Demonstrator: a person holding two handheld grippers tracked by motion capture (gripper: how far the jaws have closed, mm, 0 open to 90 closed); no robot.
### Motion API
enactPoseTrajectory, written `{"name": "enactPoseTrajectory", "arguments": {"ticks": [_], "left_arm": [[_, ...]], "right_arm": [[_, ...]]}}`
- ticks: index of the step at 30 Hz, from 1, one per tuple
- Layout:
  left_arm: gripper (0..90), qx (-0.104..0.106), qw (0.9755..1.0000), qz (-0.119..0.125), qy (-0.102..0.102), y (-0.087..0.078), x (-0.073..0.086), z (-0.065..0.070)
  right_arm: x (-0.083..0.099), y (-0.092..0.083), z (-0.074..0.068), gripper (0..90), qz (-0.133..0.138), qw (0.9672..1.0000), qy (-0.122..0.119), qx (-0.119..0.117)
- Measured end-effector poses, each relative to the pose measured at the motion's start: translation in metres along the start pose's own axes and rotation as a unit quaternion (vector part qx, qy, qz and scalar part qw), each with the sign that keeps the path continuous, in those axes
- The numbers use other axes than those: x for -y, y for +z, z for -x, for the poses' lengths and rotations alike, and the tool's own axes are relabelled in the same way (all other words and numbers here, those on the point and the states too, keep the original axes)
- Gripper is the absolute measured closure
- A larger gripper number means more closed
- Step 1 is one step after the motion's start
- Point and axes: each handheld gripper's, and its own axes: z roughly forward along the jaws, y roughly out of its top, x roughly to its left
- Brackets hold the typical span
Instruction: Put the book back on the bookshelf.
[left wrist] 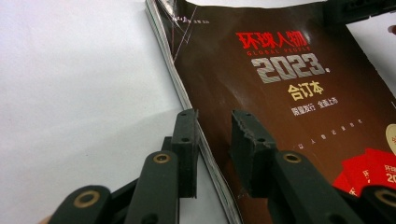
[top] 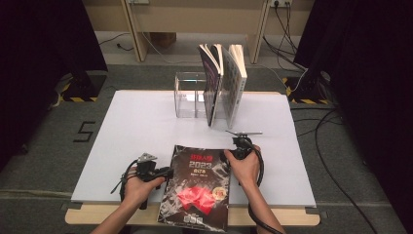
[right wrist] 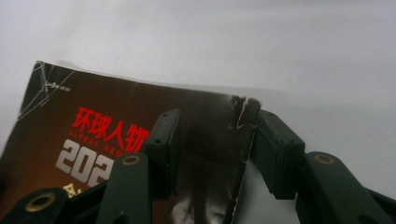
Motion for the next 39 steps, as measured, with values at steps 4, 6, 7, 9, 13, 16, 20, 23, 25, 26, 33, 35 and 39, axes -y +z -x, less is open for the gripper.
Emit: {"name": "enactPoseTrajectory", "arguments": {"ticks": [4, 6, 7, 9, 13, 16, 20, 23, 25, 26, 33, 35, 39], "left_arm": [[70.6, 0.000, 1.0000, 0.001, 0.001, 0.000, 0.000, 0.000], [70.4, 0.000, 1.0000, 0.001, 0.002, 0.000, 0.000, 0.000], [70.2, 0.000, 1.0000, -0.001, 0.004, 0.000, 0.000, 0.000], [69.9, -0.001, 1.0000, 0.001, 0.006, 0.000, 0.000, 0.001], [69.9, 0.000, 1.0000, 0.004, 0.006, 0.000, 0.001, 0.001], [69.8, 0.000, 1.0000, 0.003, 0.007, 0.000, 0.001, 0.001], [69.8, 0.001, 1.0000, 0.004, 0.007, 0.000, 0.001, 0.001], [69.7, 0.000, 0.9999, 0.006, 0.015, 0.000, 0.002, 0.001], [69.1, -0.004, 0.9996, 0.004, 0.029, 0.000, 0.002, 0.002], [67.8, -0.001, 0.9996, 0.005, 0.028, 0.000, 0.002, 0.002], [58.0, 0.009, 0.9996, 0.020, 0.019, -0.006, -0.003, 0.000], [56.4, 0.008, 0.9995, 0.026, 0.017, -0.008, -0.005, 0.000], [53.5, 0.008, 0.9991, 0.040, 0.012, -0.012, -0.009, -0.001]], "right_arm": [[0.003, -0.002, 0.000, 57.6, -0.002, 1.0000, 0.004, -0.007], [0.003, -0.005, 0.000, 62.4, -0.004, 0.9999, 0.003, -0.009], [0.003, -0.007, -0.001, 64.5, -0.004, 0.9999, 0.004, -0.013], [0.002, -0.012, -0.002, 68.9, -0.001, 0.9998, -0.001, -0.018], [-0.002, -0.021, -0.008, 76.1, -0.004, 0.9991, -0.011, -0.040], [-0.004, -0.024, -0.010, 81.8, -0.008, 0.9987, -0.018, -0.047], [-0.005, -0.025, -0.011, 86.7, -0.010, 0.9983, -0.017, -0.055], [-0.007, -0.030, -0.014, 87.2, -0.007, 0.9979, -0.022, -0.061], [-0.009, -0.036, -0.016, 87.3, 0.005, 0.9976, -0.018, -0.067], [-0.010, -0.039, -0.017, 87.3, 0.014, 0.9973, -0.018, -0.071], [-0.019, -0.059, -0.030, 87.3, 0.054, 0.9948, -0.029, -0.082], [-0.021, -0.063, -0.033, 87.4, 0.064, 0.9941, -0.035, -0.080], [-0.026, -0.072, -0.036, 87.4, 0.083, 0.9928, -0.040, -0.076]]}}
